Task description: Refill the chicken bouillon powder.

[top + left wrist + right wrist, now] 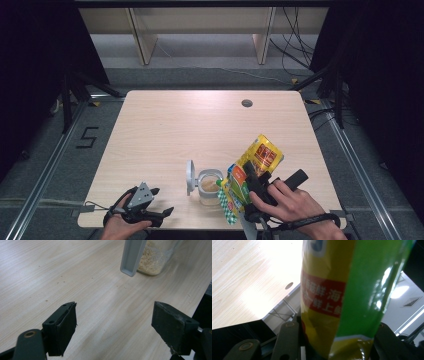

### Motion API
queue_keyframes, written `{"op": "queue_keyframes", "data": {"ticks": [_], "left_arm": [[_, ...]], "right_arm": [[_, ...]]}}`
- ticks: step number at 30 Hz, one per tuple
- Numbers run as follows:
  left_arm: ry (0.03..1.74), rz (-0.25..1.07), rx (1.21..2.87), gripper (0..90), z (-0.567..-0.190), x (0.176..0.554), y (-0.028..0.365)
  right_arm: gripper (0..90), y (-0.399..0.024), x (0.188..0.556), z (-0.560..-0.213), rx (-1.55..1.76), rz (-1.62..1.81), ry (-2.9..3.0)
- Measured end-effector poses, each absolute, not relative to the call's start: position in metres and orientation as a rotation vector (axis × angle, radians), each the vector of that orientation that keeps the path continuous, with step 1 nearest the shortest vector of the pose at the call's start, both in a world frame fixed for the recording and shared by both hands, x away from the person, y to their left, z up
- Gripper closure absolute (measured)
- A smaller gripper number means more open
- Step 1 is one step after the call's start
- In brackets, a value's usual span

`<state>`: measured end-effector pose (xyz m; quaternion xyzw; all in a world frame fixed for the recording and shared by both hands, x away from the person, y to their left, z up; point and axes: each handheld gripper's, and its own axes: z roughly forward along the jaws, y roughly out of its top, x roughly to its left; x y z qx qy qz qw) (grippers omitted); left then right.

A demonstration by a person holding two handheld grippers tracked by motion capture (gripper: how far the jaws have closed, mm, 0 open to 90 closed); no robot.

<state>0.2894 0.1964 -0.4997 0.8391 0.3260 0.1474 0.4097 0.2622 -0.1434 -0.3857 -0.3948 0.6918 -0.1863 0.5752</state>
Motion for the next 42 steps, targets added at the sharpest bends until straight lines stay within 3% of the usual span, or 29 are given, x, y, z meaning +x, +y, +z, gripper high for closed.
{"op": "queue_keyframes", "data": {"ticks": [42], "left_arm": [[0.805, 0.382, 2.122, 19.4, -0.4994, 0.2893, 0.1964]], "right_arm": [[63.2, -0.1355, 0.2613, -0.3851, -0.953, -0.396, 1.622]]}}
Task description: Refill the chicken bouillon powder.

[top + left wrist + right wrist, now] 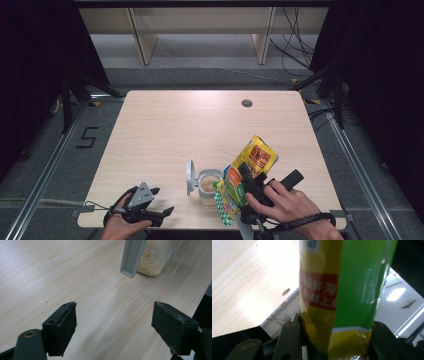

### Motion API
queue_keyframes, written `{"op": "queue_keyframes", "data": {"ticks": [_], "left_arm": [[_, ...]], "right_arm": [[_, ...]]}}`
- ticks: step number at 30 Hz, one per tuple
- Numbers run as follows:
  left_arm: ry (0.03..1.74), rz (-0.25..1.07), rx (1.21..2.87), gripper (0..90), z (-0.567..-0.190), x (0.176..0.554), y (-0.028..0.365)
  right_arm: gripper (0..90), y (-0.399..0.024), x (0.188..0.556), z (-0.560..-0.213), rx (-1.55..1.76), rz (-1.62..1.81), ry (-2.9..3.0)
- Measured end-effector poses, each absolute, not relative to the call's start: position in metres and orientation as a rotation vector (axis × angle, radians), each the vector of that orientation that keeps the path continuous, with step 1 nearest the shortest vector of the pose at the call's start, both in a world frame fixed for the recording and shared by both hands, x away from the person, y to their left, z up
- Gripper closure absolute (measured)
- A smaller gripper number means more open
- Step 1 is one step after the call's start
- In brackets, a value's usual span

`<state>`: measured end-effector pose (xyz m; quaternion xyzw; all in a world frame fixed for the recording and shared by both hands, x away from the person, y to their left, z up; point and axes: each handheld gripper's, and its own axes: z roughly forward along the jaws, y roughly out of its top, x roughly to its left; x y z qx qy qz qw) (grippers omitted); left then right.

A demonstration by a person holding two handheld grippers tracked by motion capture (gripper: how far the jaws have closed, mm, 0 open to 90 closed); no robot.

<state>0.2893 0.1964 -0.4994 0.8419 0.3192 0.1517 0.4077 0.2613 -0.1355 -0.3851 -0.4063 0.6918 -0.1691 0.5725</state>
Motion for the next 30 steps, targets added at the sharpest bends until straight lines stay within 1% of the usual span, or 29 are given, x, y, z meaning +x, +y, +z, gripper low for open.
{"op": "queue_keyframes", "data": {"ticks": [2, 5, 7, 10, 11, 13, 15, 18, 19, 20, 23, 26, 27, 30], "left_arm": [[0.792, 0.391, 2.149, 19.4, -0.4989, 0.2901, 0.1983], [0.8, 0.381, 2.114, 19.4, -0.5, 0.29, 0.1965], [0.789, 0.383, 2.154, 19.4, -0.4989, 0.2903, 0.1988], [0.803, 0.379, 2.113, 19.4, -0.4995, 0.2899, 0.1963], [0.803, 0.374, 2.125, 19.4, -0.4992, 0.2899, 0.1968], [0.796, 0.38, 2.147, 19.4, -0.4989, 0.2902, 0.1984], [0.803, 0.379, 2.114, 19.4, -0.4994, 0.2899, 0.1966], [0.807, 0.367, 2.132, 19.4, -0.4993, 0.2894, 0.1975], [0.804, 0.381, 2.118, 19.4, -0.4999, 0.2898, 0.197], [0.826, 0.363, 2.102, 19.4, -0.5003, 0.289, 0.196], [0.818, 0.373, 2.117, 19.4, -0.5003, 0.2891, 0.1966], [0.847, 0.364, 2.073, 19.4, -0.502, 0.2888, 0.1943], [0.837, 0.348, 2.105, 19.4, -0.5004, 0.2891, 0.1964], [0.827, 0.354, 2.117, 19.4, -0.5004, 0.2892, 0.1975]], "right_arm": [[63.3, -0.1359, 0.2612, -0.3852, -0.952, -0.394, 1.624], [63.4, -0.1368, 0.2603, -0.3851, -0.933, -0.377, 1.626], [63.4, -0.1369, 0.2613, -0.3844, -0.94, -0.38, 1.627], [63.5, -0.1365, 0.2606, -0.3824, -0.948, -0.399, 1.612], [63.5, -0.1384, 0.2607, -0.385, -0.908, -0.366, 1.637], [63.5, -0.1379, 0.2618, -0.3831, -0.934, -0.382, 1.625], [63.6, -0.1388, 0.2622, -0.3839, -0.917, -0.373, 1.632], [63.6, -0.1391, 0.2634, -0.3822, -0.934, -0.395, 1.613], [63.7, -0.139, 0.2642, -0.3815, -0.945, -0.403, 1.624], [63.7, -0.1391, 0.2634, -0.381, -0.94, -0.401, 1.619], [63.7, -0.1406, 0.2636, -0.3814, -0.923, -0.386, 1.628], [63.8, -0.1412, 0.2638, -0.3801, -0.939, -0.403, 1.622], [63.8, -0.1414, 0.2638, -0.3804, -0.936, -0.401, 1.621], [63.8, -0.142, 0.2636, -0.3806, -0.943, -0.395, 1.622]]}}
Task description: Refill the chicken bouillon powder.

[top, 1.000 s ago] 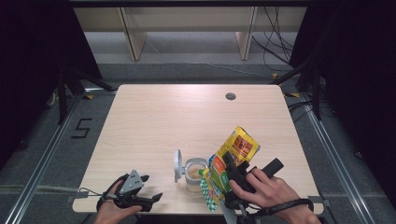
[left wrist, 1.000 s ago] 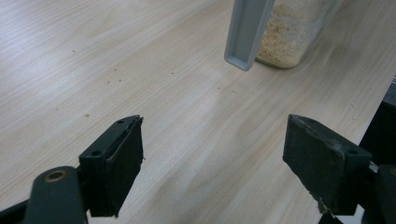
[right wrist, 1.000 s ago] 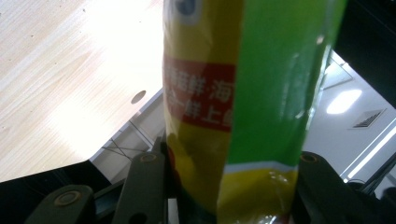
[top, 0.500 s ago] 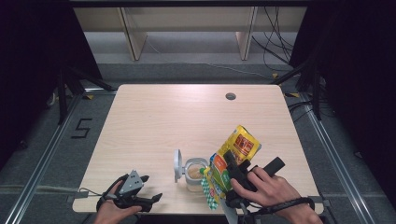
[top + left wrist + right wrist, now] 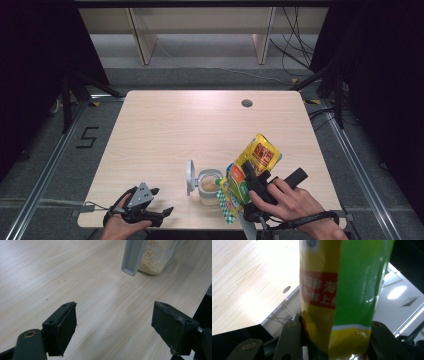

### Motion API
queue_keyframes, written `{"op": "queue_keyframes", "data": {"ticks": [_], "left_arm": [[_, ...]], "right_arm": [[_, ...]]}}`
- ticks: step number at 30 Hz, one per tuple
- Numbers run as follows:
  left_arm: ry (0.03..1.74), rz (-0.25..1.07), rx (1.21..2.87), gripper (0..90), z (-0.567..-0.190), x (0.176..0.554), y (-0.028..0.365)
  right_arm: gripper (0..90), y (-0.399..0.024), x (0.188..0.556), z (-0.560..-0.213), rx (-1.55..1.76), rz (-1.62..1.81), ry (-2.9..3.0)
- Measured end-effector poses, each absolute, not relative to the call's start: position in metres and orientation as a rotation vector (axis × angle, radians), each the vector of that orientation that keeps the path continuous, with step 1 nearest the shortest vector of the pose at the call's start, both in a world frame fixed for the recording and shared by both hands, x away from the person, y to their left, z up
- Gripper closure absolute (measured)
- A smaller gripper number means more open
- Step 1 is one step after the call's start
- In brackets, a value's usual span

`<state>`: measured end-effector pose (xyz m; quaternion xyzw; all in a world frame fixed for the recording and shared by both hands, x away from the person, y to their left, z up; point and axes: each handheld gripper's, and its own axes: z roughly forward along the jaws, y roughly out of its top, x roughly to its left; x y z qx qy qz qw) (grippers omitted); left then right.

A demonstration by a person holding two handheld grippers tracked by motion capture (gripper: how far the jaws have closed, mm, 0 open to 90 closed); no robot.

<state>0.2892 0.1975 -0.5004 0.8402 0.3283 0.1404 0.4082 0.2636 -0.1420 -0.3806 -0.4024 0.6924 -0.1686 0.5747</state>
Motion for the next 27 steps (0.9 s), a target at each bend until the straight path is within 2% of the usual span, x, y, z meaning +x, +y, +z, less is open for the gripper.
{"op": "queue_keyframes", "data": {"ticks": [6, 27], "left_arm": [[0.803, 0.384, 2.125, 19.4, -0.5004, 0.2906, 0.198], [0.815, 0.368, 2.116, 19.4, -0.502, 0.2906, 0.1984]], "right_arm": [[63.9, -0.1436, 0.2636, -0.3812, -0.936, -0.394, 1.626], [64.1, -0.1456, 0.2613, -0.3799, -0.908, -0.358, 1.629]]}}
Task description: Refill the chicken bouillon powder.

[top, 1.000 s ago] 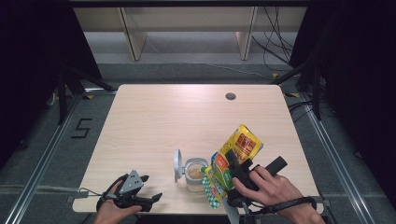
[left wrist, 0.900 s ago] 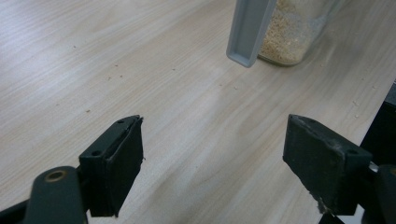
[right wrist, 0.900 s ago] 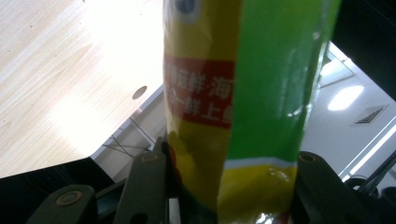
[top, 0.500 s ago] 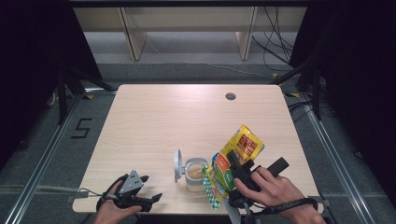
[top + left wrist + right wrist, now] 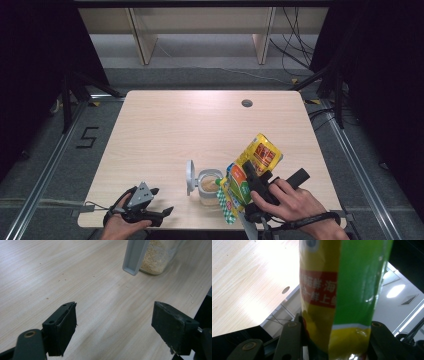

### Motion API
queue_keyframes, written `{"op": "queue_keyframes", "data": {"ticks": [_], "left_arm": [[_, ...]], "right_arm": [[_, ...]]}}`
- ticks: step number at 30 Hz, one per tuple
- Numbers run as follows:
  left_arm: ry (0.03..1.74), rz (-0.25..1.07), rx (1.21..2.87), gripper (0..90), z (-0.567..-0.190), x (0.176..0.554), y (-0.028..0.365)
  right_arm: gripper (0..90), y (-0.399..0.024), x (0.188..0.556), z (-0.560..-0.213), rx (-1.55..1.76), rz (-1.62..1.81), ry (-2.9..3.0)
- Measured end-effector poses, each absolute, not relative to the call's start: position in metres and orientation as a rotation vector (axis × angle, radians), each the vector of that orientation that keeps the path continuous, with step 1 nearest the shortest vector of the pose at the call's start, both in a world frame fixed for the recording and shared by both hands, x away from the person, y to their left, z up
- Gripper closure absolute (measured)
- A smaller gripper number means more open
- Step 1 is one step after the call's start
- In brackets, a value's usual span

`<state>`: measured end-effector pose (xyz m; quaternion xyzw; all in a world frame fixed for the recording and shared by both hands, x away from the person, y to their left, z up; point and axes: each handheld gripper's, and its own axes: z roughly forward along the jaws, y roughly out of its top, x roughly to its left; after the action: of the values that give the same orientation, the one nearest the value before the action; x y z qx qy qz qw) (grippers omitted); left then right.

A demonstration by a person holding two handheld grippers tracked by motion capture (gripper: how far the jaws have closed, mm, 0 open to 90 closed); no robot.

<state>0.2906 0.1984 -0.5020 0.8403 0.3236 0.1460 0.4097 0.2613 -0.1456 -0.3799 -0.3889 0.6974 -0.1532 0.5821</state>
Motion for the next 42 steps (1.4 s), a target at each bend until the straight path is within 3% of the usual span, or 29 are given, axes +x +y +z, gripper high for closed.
{"op": "queue_keyframes", "data": {"ticks": [42], "left_arm": [[0.817, 0.375, 2.119, 19.4, -0.5008, 0.2901, 0.1992]], "right_arm": [[64.5, -0.1463, 0.2602, -0.3822, -0.922, -0.365, 1.625]]}}
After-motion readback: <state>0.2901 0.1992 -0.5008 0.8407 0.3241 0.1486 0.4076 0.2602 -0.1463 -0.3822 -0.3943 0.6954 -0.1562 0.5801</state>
